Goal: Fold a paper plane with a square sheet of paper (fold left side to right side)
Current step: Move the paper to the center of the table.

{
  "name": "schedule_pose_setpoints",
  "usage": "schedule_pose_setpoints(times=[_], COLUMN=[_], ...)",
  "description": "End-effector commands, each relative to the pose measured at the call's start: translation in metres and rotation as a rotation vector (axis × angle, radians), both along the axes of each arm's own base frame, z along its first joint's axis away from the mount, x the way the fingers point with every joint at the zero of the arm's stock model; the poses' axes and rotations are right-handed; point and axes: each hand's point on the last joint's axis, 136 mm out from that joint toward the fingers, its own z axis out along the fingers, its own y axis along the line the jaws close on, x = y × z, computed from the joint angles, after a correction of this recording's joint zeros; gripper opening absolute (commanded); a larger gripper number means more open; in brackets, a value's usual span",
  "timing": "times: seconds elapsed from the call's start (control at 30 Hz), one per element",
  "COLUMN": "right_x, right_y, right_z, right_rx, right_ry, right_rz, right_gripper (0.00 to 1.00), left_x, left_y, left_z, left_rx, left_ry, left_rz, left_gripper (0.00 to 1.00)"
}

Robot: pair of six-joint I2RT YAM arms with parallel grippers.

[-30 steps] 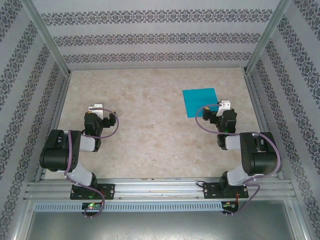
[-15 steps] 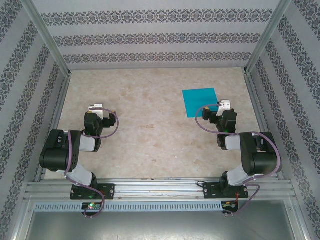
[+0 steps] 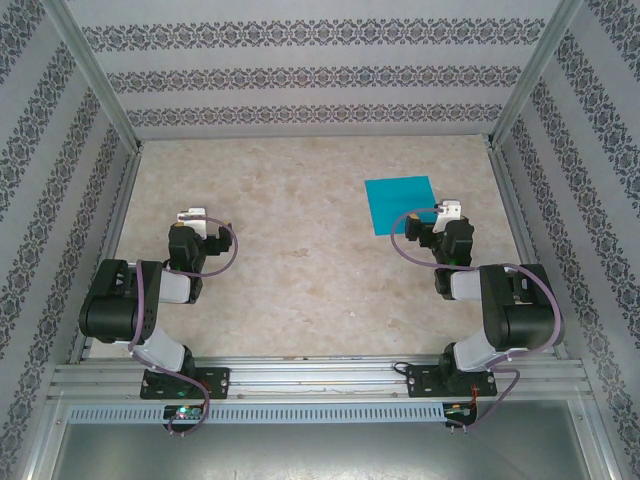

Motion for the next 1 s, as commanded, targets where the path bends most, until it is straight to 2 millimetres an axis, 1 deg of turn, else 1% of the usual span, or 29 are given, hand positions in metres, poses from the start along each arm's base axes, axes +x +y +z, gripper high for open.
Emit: schedule_pose_setpoints(times=[0.0, 0.23, 0.3, 0.43, 0.57, 0.6, 0.7, 0.8, 0.83, 0.87, 0.97], right_x=[0.003, 0.002, 0.002, -0.004, -0.016, -0.019, -0.030, -0.038, -0.039, -0.038, -0.033], right_y=[0.002, 0.001, -0.002, -0.008, -0.006, -0.007, 0.000, 0.013, 0.019, 0.025, 0.047], right_z=[0.008, 0.010, 0.016, 0.035, 0.040, 0.040, 0.042, 0.048, 0.050, 0.053, 0.053], right_rx=[-0.007, -0.007, -0.004, 0.004, 0.076, 0.102, 0.170, 0.264, 0.305, 0.343, 0.478], right_ry=[-0.033, -0.038, -0.045, -0.030, 0.092, 0.139, 0.281, 0.343, 0.356, 0.369, 0.429], right_rz=[0.002, -0.003, -0.023, -0.058, -0.077, -0.093, -0.089, -0.064, -0.045, -0.026, 0.027], right_gripper=[0.98, 0.98, 0.98, 0.98, 0.98, 0.98, 0.98, 0.98, 0.98, 0.98, 0.98], left_x=[0.004, 0.004, 0.004, 0.004, 0.004, 0.003, -0.003, -0.009, -0.011, -0.013, -0.025], left_y=[0.002, 0.002, 0.002, 0.002, 0.004, 0.005, 0.010, 0.015, 0.016, 0.016, 0.008], left_z=[0.007, 0.007, 0.007, 0.007, 0.010, 0.016, 0.039, 0.073, 0.085, 0.093, 0.106], left_rx=[-0.018, -0.019, -0.019, -0.018, -0.018, -0.017, -0.013, -0.061, -0.100, -0.138, -0.304], left_ry=[-0.024, -0.024, -0.024, -0.023, -0.034, -0.045, -0.045, -0.020, -0.011, 0.007, 0.076], left_rz=[-0.001, -0.001, -0.002, -0.001, 0.010, 0.015, 0.052, 0.102, 0.121, 0.133, 0.164], left_gripper=[1.00, 1.00, 1.00, 1.00, 1.00, 1.00, 1.00, 1.00, 1.00, 1.00, 1.00])
